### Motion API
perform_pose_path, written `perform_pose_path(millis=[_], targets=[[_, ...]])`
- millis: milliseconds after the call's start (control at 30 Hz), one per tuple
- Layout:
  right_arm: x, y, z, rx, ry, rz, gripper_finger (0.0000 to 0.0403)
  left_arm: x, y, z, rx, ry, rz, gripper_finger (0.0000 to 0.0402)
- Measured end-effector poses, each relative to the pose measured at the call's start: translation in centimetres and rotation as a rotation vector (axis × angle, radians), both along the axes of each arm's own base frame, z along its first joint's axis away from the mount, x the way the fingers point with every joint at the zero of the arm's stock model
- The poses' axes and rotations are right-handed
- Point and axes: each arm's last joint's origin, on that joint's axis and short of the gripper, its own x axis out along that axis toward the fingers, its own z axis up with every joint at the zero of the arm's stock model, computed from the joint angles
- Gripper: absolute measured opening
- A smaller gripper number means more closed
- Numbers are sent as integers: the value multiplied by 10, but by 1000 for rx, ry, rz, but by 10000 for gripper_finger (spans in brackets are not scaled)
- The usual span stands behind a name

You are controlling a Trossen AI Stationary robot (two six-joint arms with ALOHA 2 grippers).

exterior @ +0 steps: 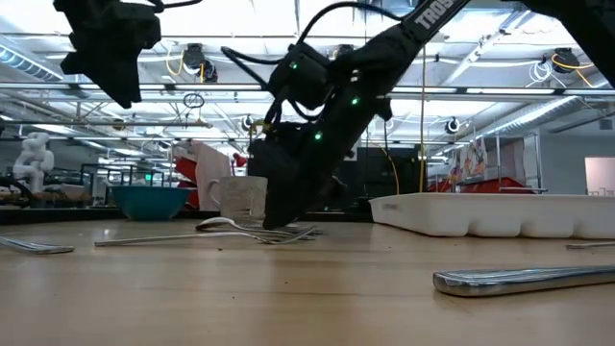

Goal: Sort silverware
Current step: Put the table knife in the silverware tray

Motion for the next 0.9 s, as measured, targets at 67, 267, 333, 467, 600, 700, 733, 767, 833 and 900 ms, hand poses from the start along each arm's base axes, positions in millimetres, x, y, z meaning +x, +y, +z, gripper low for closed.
perform_pose_path(millis=[67, 267, 333, 467, 600, 700, 733, 767, 833, 900], targets=[[-6, 3, 14, 25, 9, 21, 2, 0, 0, 0, 15, 0, -2, 136], [-18, 9, 63, 3, -50, 22, 1, 0, 2, 1, 54, 1, 14, 136], [-22, 12, 74, -12, -52, 20, 1, 0, 2, 1, 62, 1, 18, 136], [-33, 22, 98, -30, -78, 24, 1, 0, 2, 1, 81, 0, 26, 136], [-44, 25, 120, -60, -118, -131, 0, 0, 3, 1, 89, -1, 31, 136], [-57, 24, 134, -73, -136, -317, 0, 1, 3, 1, 90, -10, 33, 136], [-63, 23, 138, -79, -132, -383, 0, 1, 3, 2, 91, -15, 33, 136], [-69, 23, 142, -88, -126, -431, 0, 2, 3, 2, 92, -22, 32, 136], [-80, 24, 148, -118, -102, -480, 0, 4, 3, 3, 96, -42, 27, 136], [-91, 26, 155, -144, -88, -522, 0, 5, 3, 3, 101, -51, 17, 136]])
